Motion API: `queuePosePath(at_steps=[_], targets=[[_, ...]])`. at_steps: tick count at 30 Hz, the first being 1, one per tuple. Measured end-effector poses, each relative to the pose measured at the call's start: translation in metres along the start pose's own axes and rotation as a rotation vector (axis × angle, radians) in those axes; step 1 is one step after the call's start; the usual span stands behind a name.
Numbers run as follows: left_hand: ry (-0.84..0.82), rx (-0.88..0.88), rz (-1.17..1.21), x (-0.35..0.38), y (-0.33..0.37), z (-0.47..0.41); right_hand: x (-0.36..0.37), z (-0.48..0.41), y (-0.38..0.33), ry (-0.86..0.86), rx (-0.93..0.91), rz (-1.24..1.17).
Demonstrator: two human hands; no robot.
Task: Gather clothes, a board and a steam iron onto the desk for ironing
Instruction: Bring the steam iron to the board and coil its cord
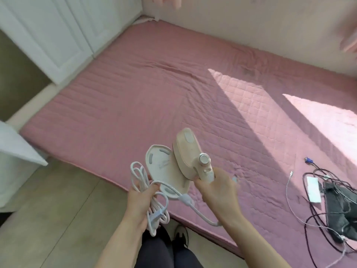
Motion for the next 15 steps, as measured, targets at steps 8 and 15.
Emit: queuePosePath(at_steps=[8, 15], targets=[[0.275, 0.037, 0.075, -0.106, -0.014, 0.047, 0.065, 0.055, -0.037, -0.235, -0.194, 0.161], [0.537, 0.060, 0.178, -0.200, -0.026, 0.090, 0.136, 0.124, -0.073, -0.413, -0.352, 0.280]])
Point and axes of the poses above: each hand's wrist, its own z-axis away from the middle knuckle, its own x-axis out of the palm, y = z × x, the point moved 4 cm from there along -z, towards the middle knuckle, and after that the axes turned 13 degrees about x, right-handed, at the moved point
